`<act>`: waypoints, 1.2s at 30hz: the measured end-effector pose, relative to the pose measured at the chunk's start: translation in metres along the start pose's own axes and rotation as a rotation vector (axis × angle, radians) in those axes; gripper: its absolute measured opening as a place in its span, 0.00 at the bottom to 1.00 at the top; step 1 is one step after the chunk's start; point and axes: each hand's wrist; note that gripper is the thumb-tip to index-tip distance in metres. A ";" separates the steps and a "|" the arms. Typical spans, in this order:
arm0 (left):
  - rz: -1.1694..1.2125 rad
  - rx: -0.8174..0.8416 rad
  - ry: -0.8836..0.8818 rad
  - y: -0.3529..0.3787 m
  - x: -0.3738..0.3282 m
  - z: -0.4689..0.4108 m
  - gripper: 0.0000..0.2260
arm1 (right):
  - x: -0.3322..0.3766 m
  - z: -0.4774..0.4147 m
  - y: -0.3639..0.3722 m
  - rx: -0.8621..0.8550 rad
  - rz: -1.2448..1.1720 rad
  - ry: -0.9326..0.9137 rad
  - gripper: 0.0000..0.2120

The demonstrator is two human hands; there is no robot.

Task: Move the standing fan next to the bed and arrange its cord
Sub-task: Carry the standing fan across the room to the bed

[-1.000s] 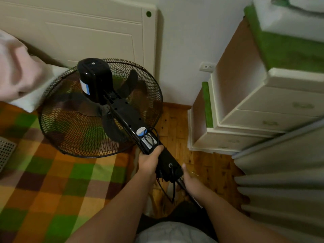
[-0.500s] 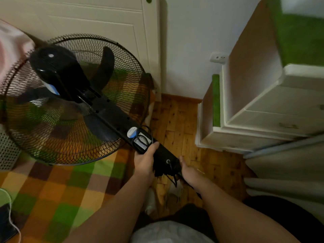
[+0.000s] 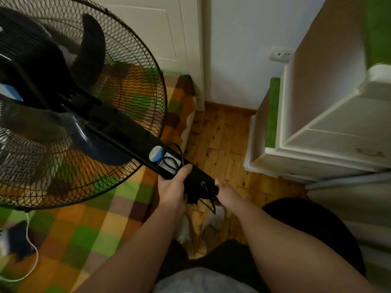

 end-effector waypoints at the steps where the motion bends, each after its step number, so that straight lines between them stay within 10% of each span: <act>1: -0.010 0.004 0.024 -0.001 0.000 0.000 0.32 | 0.001 -0.001 -0.001 0.010 0.033 -0.016 0.23; 7: -0.035 0.013 0.122 -0.011 0.001 -0.001 0.36 | 0.005 -0.003 0.004 0.033 0.047 -0.064 0.24; 14: -0.010 0.025 0.158 -0.031 -0.010 -0.010 0.37 | 0.032 0.004 0.021 -0.021 -0.048 -0.058 0.52; 26: 0.003 0.060 0.200 -0.074 -0.046 -0.039 0.28 | 0.078 -0.006 0.064 -0.071 0.016 -0.004 0.28; 36: 0.032 0.001 0.203 -0.097 -0.067 -0.066 0.23 | 0.115 -0.021 0.095 -0.019 -0.572 0.169 0.21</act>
Point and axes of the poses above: each hand's wrist, its own z-axis away from the middle knuckle, its own y-axis out of the palm, x = y × z, and after that the axes turned 2 degrees about -z, right-handed
